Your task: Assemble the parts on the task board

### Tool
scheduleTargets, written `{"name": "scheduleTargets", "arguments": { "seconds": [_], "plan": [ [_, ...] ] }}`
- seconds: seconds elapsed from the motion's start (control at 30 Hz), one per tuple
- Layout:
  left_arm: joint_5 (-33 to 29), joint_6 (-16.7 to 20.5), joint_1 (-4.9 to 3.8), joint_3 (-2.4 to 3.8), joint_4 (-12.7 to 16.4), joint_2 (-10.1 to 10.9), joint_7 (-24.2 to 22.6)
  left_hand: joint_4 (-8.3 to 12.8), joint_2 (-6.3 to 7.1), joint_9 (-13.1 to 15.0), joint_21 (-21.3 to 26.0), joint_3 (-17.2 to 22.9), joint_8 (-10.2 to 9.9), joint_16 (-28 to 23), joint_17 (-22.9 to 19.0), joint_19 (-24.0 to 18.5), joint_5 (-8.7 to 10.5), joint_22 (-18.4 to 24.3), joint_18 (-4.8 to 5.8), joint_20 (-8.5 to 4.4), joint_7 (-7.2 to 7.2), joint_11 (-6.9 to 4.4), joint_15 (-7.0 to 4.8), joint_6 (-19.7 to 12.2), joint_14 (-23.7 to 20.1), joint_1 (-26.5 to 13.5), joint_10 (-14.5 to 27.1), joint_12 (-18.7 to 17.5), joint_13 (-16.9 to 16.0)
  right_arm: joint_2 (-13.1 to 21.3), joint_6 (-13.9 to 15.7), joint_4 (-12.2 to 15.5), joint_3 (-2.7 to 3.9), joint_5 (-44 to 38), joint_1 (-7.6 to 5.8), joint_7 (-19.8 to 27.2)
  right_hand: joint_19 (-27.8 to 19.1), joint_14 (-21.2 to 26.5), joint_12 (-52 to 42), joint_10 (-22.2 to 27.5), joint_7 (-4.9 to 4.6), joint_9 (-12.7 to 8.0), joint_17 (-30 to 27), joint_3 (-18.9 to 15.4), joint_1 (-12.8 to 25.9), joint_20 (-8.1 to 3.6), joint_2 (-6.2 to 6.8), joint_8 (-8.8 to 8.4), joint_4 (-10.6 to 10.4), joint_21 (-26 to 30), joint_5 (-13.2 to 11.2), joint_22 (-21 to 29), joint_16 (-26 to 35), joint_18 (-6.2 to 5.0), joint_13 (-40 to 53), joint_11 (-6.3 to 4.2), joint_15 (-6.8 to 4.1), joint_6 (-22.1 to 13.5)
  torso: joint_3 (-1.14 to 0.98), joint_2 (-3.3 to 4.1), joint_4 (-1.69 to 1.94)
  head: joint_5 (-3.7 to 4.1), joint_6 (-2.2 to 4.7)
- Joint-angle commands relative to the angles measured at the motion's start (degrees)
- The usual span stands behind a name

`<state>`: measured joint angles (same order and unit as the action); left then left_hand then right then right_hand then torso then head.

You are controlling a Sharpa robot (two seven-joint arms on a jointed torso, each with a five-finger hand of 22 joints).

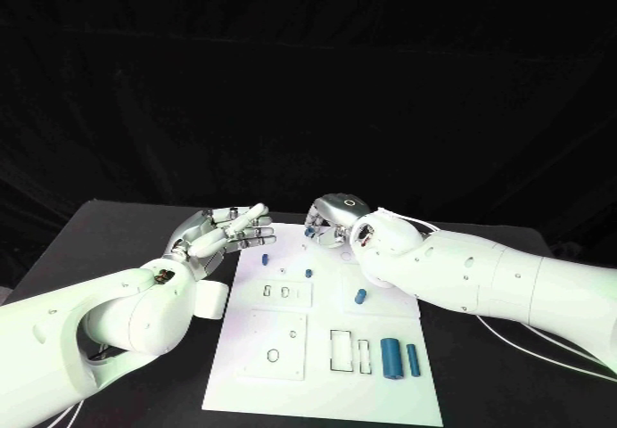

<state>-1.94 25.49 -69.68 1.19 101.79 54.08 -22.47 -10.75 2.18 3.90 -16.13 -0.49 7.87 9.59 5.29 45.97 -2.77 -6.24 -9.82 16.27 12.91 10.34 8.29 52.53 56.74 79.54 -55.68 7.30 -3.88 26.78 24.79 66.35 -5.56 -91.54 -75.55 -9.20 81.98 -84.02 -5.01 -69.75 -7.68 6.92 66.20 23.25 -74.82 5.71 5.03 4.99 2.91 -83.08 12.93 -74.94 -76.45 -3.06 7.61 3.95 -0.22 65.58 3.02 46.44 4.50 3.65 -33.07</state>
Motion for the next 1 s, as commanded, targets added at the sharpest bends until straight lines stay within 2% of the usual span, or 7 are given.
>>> {"name": "scheduleTargets", "arguments": {
  "seconds": [0.03,0.4,0.53,0.67,0.73,0.83,1.0],
  "plan": [
    [0.29,-0.85,-0.17,0.06,0.03,-0.20,-0.17,0.23,-0.40,-0.09,0.16,-0.20,-0.21,-0.21,-0.06,0.24,-0.16,0.07,-0.63,0.02,0.50,0.38,0.33,0.07,-0.01,0.37,-0.16,-0.23,0.07,-0.50,-0.50,-0.46,-0.10,-0.47,0.14,-0.47,-0.01,-1.77,0.33,0.19,-0.09,-0.02,-0.05,0.05,0.22,0.00,0.62,-0.40,-0.42,0.01,-0.18,-2.58,0.07,0.26,-0.10,0.16,-0.21,-0.25,0.06,0.01,0.03,0.06,0.09],
    [0.29,-1.00,-0.35,0.06,-0.07,-0.32,0.07,0.23,-0.40,-0.09,0.16,-0.21,-0.22,-0.22,-0.06,0.23,-0.16,0.07,-0.63,0.02,0.50,0.38,0.34,0.07,-0.02,0.37,-0.16,-0.24,0.07,-1.29,-1.78,-1.50,-0.10,-0.56,0.09,-1.38,-0.18,-1.68,0.64,0.61,-0.35,-0.01,-0.28,-0.07,0.79,0.15,1.27,-0.85,-0.90,0.13,-0.44,-2.43,0.13,0.22,-0.13,0.39,-0.03,-0.95,0.05,0.05,0.02,-0.09,0.25],
    [0.29,-1.04,-0.38,0.06,-0.10,-0.31,0.14,0.25,-0.41,-0.09,0.19,-0.24,-0.26,-0.29,-0.08,0.20,-0.17,0.10,-0.62,0.04,0.50,0.39,0.35,0.06,-0.06,0.37,-0.15,-0.29,0.06,-1.38,-2.36,-1.59,-0.10,-0.57,0.07,-1.51,-1.05,-1.35,1.15,1.75,-0.98,-0.27,-1.34,-0.27,1.41,0.45,2.18,-1.46,-1.39,0.87,-0.79,-1.25,0.73,-0.05,-0.25,0.91,0.40,-2.63,0.06,0.05,0.02,-0.05,0.29],
    [0.29,-1.05,-0.41,0.06,-0.12,-0.28,0.19,0.25,-0.41,-0.09,0.19,-0.24,-0.26,-0.29,-0.08,0.20,-0.17,0.10,-0.62,0.04,0.50,0.39,0.35,0.06,-0.06,0.37,-0.15,-0.29,0.06,-1.13,-2.24,-1.33,-0.11,-0.58,0.05,-1.67,-2.69,-0.95,1.37,4.47,-1.76,-1.02,-2.61,-1.21,2.40,1.12,3.69,-1.52,-2.25,2.35,-1.25,0.99,1.46,-0.56,-0.49,1.73,1.15,-6.32,0.04,0.06,-0.03,-0.08,0.31],
    [0.29,-1.06,-0.42,0.05,-0.16,-0.22,0.23,0.25,-0.40,-0.09,0.21,-0.28,-0.29,-0.34,-0.09,0.18,-0.16,0.12,-0.62,0.04,0.51,0.40,0.37,0.05,-0.09,0.34,-0.14,-0.32,0.06,-0.49,-1.69,-0.57,-0.11,-0.62,0.04,-1.80,-3.33,-0.77,1.17,5.61,-1.91,-1.26,-3.31,-2.42,2.77,1.40,4.33,-1.47,-2.69,2.99,-1.26,1.86,1.84,-0.79,-0.51,2.01,1.34,-7.56,0.02,0.06,-0.05,-0.08,0.36],
    [0.29,-1.05,-0.43,0.05,-0.20,-0.11,0.25,0.25,-0.40,-0.10,0.22,-0.29,-0.29,-0.35,-0.09,0.17,-0.16,0.12,-0.62,0.05,0.51,0.40,0.37,0.05,-0.10,0.34,-0.14,-0.33,0.06,0.67,-1.22,0.78,-0.11,-0.63,0.00,-2.03,-3.49,-0.73,1.05,5.85,-1.92,-1.28,-3.48,-2.88,2.82,1.47,4.46,-1.43,-2.85,3.17,-1.26,2.08,1.92,-0.85,-0.47,2.03,1.37,-7.74,0.00,0.04,-0.14,-0.14,0.43],
    [0.29,-1.03,-0.45,0.05,-0.23,0.29,0.28,0.25,-0.40,-0.10,0.22,-0.29,-0.29,-0.35,-0.09,0.17,-0.16,0.12,-0.62,0.05,0.51,0.40,0.37,0.05,-0.10,0.34,-0.14,-0.33,0.06,5.70,-0.58,6.18,-0.01,0.70,-0.39,-2.59,-2.72,-0.72,-0.22,4.46,-1.83,-0.93,-3.68,-3.66,2.39,1.43,3.97,-0.80,-3.37,2.64,-0.57,0.98,1.96,-0.64,0.08,1.73,1.17,-6.45,0.00,0.04,-0.28,-0.03,0.63]
  ]
}}
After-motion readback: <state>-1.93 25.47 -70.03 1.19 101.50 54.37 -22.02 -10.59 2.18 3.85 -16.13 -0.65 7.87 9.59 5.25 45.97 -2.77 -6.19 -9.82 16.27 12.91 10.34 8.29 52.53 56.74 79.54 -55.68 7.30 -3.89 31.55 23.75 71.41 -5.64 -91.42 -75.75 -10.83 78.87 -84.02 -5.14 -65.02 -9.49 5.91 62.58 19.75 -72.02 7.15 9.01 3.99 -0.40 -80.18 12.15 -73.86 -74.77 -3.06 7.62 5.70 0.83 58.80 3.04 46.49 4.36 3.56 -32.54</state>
